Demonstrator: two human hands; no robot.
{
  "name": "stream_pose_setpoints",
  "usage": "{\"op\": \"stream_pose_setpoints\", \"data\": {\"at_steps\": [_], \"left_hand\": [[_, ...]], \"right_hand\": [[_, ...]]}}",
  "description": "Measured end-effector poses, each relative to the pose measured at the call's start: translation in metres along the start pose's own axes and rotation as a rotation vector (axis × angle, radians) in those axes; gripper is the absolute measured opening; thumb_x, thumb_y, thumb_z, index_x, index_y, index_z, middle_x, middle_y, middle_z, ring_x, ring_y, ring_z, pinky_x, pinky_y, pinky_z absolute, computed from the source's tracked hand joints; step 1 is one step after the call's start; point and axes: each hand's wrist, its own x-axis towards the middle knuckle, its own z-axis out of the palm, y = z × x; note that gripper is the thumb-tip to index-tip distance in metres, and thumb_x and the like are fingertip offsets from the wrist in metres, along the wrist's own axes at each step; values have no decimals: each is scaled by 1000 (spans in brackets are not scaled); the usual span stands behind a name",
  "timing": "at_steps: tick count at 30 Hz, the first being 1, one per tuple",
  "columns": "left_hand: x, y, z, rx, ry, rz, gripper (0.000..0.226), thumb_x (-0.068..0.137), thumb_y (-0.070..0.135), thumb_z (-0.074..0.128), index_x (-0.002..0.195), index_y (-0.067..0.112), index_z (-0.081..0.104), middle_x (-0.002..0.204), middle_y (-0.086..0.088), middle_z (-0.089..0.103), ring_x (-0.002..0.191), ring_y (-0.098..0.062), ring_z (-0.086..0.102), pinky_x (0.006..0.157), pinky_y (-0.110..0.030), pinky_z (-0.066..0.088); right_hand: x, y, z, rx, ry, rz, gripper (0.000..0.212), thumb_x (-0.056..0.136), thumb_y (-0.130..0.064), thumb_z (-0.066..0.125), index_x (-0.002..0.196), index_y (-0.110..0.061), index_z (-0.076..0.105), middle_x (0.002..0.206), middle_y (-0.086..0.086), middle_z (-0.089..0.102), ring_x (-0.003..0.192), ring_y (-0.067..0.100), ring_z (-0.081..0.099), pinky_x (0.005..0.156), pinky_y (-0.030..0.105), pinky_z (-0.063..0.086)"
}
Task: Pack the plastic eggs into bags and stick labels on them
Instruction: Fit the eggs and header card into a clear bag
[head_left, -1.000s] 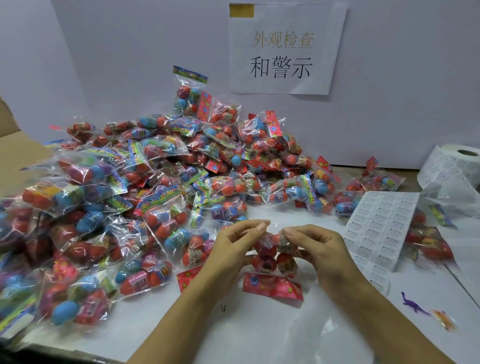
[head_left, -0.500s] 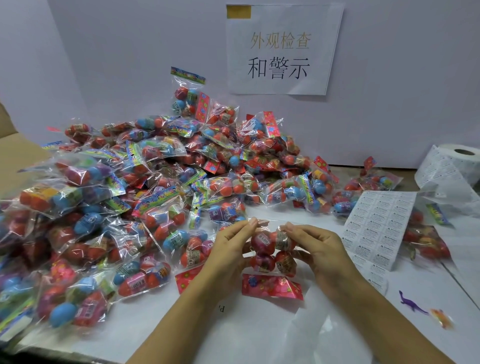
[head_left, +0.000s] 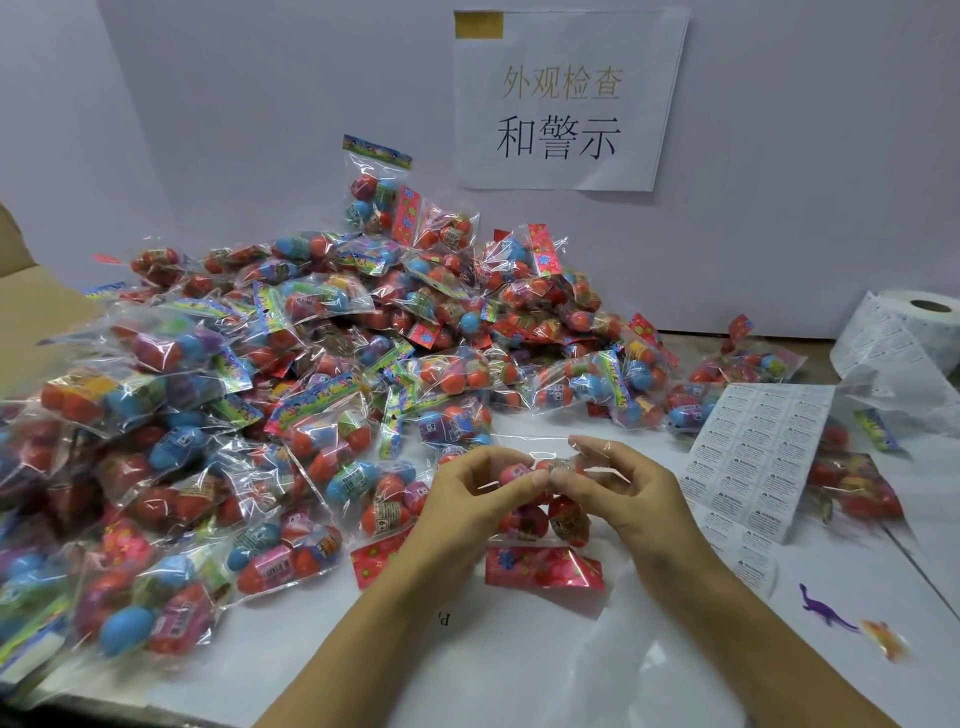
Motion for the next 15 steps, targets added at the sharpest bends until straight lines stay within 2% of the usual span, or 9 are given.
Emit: {"op": "stream_pose_setpoints", "data": {"at_steps": [4, 6, 8, 11, 15], "left_hand": [[0, 3, -1, -38, -18, -2, 39, 65, 39, 92, 93, 16, 78, 93, -11, 77, 90, -29, 76, 78, -42, 61], [0, 5, -1, -83, -33, -9, 28, 70, 28, 90, 91, 14, 79, 90, -12, 76, 86, -27, 76, 71, -35, 61], [0, 6, -1, -115, -24, -13, 21, 71, 22, 85, 89, 13, 80, 88, -13, 76, 85, -26, 75, 68, -33, 61], [1, 7, -3, -126, -34, -13, 18, 76, 22, 84, 91, 12, 80, 92, -16, 76, 89, -29, 74, 74, -38, 62], [3, 5, -7, -124, -37, -29, 23, 83, 26, 79, 100, 10, 80, 105, -20, 75, 100, -31, 72, 84, -44, 60]], "right_hand": [[1, 1, -1, 11, 9, -23, 54, 56, -45, 86, 104, -23, 75, 92, -9, 76, 91, 10, 74, 68, 16, 56], [3, 1, -1, 45, 28, -31, 55, 53, -43, 88, 102, -22, 76, 88, -4, 76, 90, 15, 75, 68, 18, 57], [6, 2, -1, 72, 36, -34, 60, 49, -42, 90, 104, -22, 76, 84, -4, 75, 89, 18, 75, 69, 21, 58], [8, 3, 0, 113, 32, -39, 63, 49, -39, 92, 107, -24, 75, 81, -4, 75, 90, 20, 76, 71, 22, 59], [11, 2, -2, 191, 34, -28, 71, 52, -35, 91, 117, -17, 70, 89, 6, 77, 91, 26, 76, 71, 25, 59]]}}
